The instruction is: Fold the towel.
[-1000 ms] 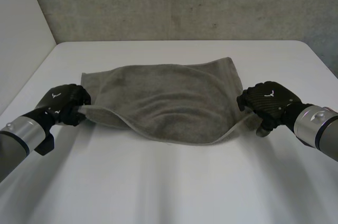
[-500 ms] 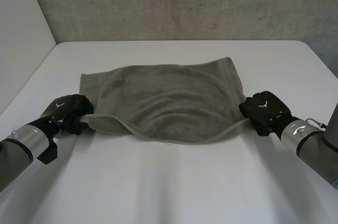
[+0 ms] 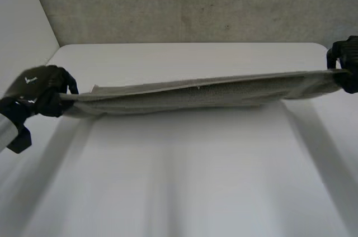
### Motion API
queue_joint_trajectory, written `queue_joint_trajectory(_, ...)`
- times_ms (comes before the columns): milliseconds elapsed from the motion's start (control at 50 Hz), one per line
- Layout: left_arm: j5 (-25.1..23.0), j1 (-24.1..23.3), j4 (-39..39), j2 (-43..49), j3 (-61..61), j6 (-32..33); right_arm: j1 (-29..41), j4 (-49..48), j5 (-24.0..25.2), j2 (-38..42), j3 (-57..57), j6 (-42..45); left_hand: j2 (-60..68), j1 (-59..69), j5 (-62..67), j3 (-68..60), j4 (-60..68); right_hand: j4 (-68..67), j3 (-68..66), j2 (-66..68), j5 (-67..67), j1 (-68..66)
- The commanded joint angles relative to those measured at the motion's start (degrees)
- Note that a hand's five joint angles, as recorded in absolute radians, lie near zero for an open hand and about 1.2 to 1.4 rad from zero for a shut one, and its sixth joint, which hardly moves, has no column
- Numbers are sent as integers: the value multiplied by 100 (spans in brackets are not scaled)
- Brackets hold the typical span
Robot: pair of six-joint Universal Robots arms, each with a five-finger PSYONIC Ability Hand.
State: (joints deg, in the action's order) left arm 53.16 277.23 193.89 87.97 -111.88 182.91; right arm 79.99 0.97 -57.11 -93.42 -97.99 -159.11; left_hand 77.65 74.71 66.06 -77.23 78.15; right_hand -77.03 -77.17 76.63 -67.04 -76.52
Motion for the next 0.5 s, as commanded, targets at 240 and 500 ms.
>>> queue_joint_trajectory(240, -640, 112, 369, 1028, -484, 525, -300, 588, 393, 709, -264, 1064, 235, 529, 394, -277, 185, -297, -283, 337, -296, -348)
queue_joint_trajectory(500, -456, -81, 17, 2408, 692, 1511, 235, 527, -45, 2203, 279, 1347, 235, 529, 394, -277, 185, -297, -283, 337, -296, -348)
